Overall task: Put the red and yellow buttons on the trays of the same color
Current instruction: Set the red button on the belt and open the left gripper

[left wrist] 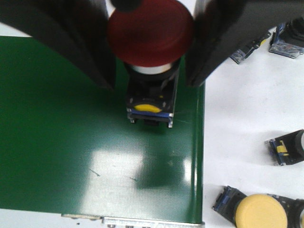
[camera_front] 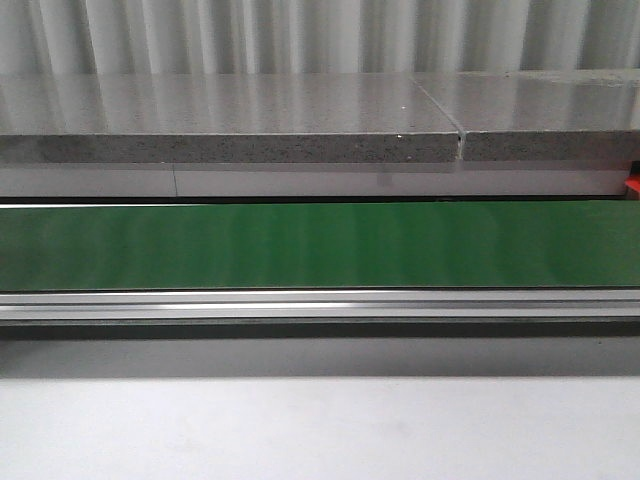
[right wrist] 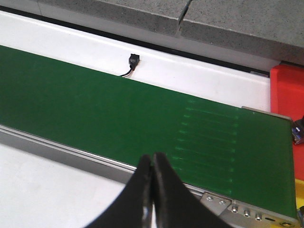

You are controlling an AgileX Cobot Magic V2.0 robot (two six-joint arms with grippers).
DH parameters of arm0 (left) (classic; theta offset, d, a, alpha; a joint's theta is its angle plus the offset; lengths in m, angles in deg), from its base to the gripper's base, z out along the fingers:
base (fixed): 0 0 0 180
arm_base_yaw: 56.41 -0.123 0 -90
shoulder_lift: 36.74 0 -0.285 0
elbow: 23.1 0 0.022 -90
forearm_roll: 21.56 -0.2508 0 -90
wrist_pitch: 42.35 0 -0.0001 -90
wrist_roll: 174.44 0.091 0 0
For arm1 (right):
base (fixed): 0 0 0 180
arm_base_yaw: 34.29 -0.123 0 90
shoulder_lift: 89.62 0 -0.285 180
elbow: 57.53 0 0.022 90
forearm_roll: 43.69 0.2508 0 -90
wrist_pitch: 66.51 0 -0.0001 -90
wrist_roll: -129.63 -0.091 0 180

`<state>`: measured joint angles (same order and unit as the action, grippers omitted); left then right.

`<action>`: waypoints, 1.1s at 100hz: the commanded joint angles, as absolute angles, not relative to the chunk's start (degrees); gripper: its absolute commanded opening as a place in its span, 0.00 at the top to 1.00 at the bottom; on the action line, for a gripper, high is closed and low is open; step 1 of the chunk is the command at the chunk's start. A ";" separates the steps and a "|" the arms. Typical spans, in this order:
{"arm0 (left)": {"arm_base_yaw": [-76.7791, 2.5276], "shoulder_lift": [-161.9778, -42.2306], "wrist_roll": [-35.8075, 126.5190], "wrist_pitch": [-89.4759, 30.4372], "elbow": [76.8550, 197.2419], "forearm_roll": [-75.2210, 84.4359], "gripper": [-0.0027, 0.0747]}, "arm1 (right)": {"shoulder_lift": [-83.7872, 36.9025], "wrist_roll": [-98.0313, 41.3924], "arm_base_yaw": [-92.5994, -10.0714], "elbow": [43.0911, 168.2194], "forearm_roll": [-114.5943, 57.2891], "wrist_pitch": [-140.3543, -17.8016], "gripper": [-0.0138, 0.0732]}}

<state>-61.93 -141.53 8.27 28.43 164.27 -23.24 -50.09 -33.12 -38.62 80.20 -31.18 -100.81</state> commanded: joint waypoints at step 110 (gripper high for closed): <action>-61.34 -117.48 7.98 11.35 151.09 -22.58 0.99 | -50.04 -32.86 -38.68 81.50 -30.36 -97.13 0.92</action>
